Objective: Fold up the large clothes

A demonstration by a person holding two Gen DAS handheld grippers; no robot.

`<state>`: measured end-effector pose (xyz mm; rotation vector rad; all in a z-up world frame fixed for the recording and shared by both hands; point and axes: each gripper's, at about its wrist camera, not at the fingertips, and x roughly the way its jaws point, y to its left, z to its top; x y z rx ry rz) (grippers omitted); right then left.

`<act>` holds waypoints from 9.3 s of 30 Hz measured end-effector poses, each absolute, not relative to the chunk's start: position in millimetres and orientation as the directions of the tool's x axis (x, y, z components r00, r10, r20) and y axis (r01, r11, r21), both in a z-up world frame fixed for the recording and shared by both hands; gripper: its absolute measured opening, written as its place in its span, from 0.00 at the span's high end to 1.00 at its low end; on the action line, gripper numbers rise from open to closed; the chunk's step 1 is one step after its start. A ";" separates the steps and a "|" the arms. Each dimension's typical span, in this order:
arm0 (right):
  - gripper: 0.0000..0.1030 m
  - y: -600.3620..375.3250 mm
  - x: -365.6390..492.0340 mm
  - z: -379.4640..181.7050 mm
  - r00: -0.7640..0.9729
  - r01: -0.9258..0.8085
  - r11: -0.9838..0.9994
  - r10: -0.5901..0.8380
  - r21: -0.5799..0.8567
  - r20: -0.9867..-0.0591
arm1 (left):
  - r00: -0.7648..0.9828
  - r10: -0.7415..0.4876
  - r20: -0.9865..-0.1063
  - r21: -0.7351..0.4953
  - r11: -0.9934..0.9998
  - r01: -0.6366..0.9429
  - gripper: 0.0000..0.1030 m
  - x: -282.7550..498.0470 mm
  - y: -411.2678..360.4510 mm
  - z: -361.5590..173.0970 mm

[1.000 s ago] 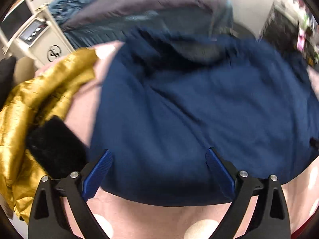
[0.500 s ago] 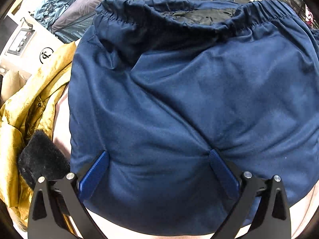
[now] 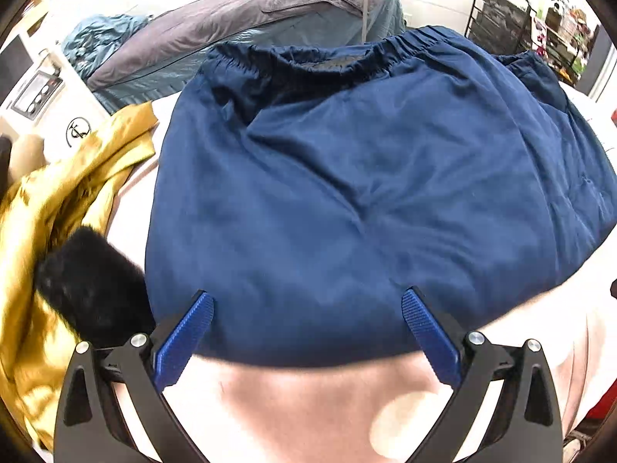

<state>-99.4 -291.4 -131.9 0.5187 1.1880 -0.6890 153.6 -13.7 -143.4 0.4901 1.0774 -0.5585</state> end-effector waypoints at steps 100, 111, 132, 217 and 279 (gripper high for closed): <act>0.77 -443.3 -29.7 -91.7 0.556 0.538 0.738 0.051 0.406 -0.830 | 0.084 -0.485 -0.870 -0.325 0.693 0.643 0.76 253.8 -92.7 -48.2; 0.79 -481.9 -198.2 -8.8 0.636 0.692 0.570 -0.188 0.444 -0.749 | -0.023 -0.588 -0.808 -0.324 0.412 0.852 0.77 173.5 -249.1 32.6; 0.77 -511.8 -544.2 -115.7 0.442 0.618 -0.368 -0.569 0.695 -0.694 | -0.190 -0.372 -0.909 -0.262 0.153 0.953 0.43 -0.2 -711.3 -97.6; 0.22 -529.2 -387.2 -19.6 0.025 0.995 0.099 -0.385 -0.014 -0.923 | 0.200 -0.438 -0.876 0.232 -0.019 0.972 0.06 -158.9 -537.4 -2.7; 0.22 -517.5 -376.8 -21.2 0.027 0.992 0.126 -0.353 -0.019 -0.935 | 0.196 -0.387 -0.901 0.219 -0.014 0.976 0.06 -160.9 -541.2 -4.2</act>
